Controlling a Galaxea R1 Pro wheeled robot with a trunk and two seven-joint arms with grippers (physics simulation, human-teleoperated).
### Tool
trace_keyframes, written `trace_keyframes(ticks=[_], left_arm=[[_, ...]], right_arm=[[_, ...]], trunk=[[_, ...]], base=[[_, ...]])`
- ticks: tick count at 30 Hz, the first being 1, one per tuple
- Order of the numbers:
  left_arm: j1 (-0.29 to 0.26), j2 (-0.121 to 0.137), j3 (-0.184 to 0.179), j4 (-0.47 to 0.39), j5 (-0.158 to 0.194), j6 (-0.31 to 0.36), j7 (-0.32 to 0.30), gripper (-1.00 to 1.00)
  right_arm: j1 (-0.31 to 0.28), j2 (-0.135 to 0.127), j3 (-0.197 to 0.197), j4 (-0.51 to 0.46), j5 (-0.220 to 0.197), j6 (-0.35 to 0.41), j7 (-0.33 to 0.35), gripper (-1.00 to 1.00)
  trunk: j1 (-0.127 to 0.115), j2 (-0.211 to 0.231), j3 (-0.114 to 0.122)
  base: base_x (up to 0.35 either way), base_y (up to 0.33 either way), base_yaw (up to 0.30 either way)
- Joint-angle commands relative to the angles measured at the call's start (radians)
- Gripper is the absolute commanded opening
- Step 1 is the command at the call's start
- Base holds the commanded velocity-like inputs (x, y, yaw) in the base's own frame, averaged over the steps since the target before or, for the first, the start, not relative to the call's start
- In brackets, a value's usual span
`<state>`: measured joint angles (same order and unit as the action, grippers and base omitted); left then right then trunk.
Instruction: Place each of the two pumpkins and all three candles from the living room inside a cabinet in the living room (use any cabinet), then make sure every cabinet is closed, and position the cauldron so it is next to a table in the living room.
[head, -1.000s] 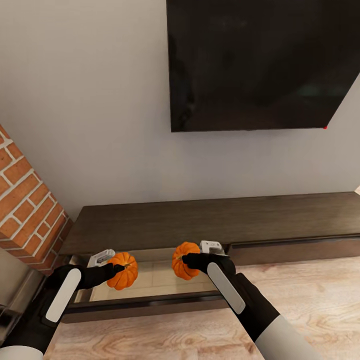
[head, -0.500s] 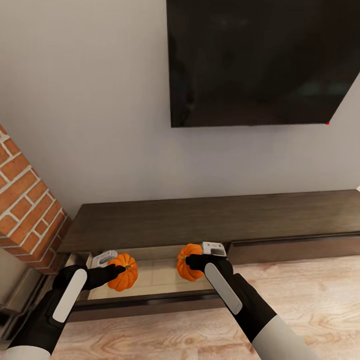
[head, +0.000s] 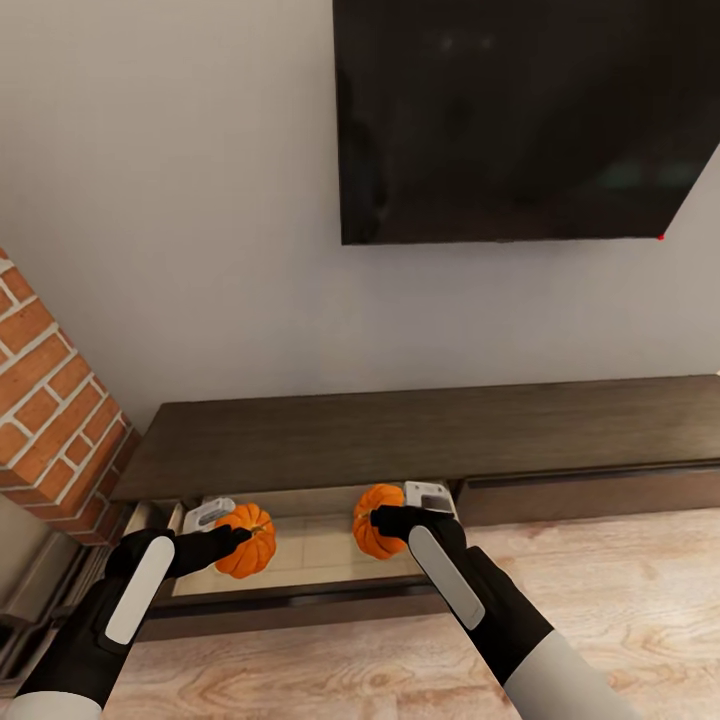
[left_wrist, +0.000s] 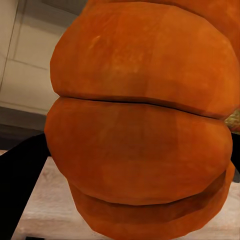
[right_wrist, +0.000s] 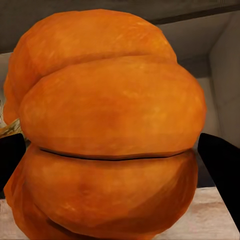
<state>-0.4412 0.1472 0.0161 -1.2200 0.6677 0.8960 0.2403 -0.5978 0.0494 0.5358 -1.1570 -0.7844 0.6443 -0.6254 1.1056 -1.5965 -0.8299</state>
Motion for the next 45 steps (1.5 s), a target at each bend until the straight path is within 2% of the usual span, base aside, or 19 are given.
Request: trace_keyframes(ticks=[1,5,33,45], left_arm=[[-0.001,0.000,0.000,-0.002,0.011,0.003,0.010,-1.00],[-0.001,0.000,-0.001,-0.002,0.011,0.003,0.010,-1.00],[-0.001,0.000,-0.007,-0.016,0.012,0.003,0.010,-1.00],[-0.001,0.000,-0.007,-0.015,0.012,0.003,0.010,-1.00]], right_arm=[[-0.001,0.000,0.002,-0.002,-0.010,-0.010,-0.009,-1.00],[-0.001,-0.002,0.003,0.003,-0.013,-0.041,-0.008,-1.00],[-0.001,-0.002,0.003,0.003,-0.012,-0.048,0.004,-1.00],[-0.001,-0.002,0.003,0.003,-0.012,-0.048,0.006,-1.00]], trunk=[[0.004,-0.008,-0.004],[0.019,-0.036,-0.017],[0.127,-0.232,-0.104],[0.127,-0.232,-0.104]], base=[[0.000,0.000,0.000],[0.000,0.000,0.000],[0.000,0.000,0.000],[0.000,0.038,0.000]])
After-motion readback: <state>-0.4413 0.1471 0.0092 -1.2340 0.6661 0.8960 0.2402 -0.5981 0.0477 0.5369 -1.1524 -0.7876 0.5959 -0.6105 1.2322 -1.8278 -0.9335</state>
